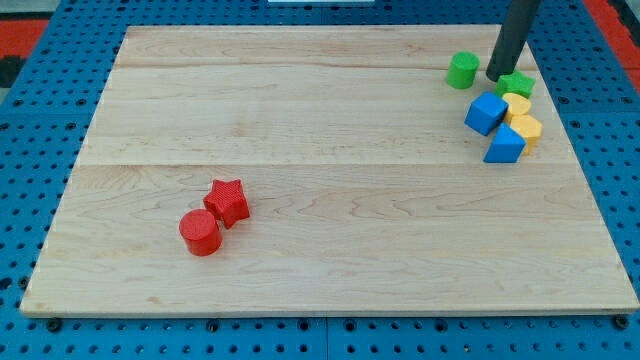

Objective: Move the green circle slightly down

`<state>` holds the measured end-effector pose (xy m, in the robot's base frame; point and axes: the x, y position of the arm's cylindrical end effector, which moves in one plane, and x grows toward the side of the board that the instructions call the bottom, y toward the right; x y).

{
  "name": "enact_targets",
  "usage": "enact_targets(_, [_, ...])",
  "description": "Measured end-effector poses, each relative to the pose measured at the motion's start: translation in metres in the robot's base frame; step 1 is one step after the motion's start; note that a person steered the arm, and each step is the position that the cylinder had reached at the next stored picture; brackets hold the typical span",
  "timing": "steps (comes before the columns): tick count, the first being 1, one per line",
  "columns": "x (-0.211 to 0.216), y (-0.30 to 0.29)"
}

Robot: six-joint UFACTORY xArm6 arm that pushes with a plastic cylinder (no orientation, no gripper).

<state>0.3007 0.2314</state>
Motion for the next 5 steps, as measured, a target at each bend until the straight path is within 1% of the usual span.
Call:
enact_targets(1, [-0.019, 0.000])
enact_targets(2, [-0.062, -0.002])
enact_targets(3, [-0.077, -0.041])
enact_targets(4, [-0.053, -0.053])
enact_targets(5, [-0.021, -0.052])
